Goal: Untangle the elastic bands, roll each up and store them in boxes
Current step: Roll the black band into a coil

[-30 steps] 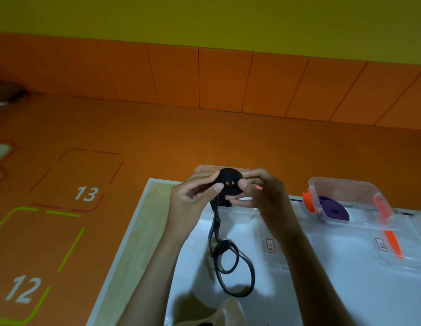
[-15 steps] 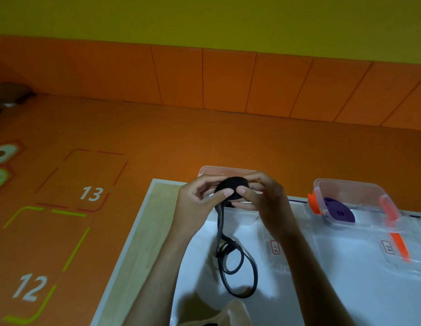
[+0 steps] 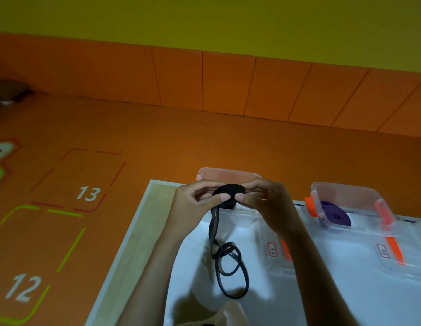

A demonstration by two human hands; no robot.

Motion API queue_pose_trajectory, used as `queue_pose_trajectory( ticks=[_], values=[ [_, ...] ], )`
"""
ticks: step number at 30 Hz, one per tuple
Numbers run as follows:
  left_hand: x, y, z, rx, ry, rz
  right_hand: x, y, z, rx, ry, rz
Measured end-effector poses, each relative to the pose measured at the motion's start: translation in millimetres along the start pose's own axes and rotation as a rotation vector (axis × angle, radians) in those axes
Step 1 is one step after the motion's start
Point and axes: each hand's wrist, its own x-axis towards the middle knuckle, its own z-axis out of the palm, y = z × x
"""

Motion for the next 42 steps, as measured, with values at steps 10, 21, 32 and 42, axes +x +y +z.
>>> queue_pose_trajectory(
  ticks=[10,21,32,42],
  values=[
    [4,11,-9,0.189,-0.183,0.023,-1,-14,-5,0.087,-0.116,0.105],
    [0,11,1,-0.097,-0.055,0.014,-8,-8,-1,0.393,-0.001,0.155],
    [-1,15,-1,-0.129,-0.053,0.023,-3,-10,2,0.29,0.004,-0.061],
    [6,20,-4,0.004,-0.106,0.146,1,-2,-4,-0.074,-0.062,-0.083]
  ],
)
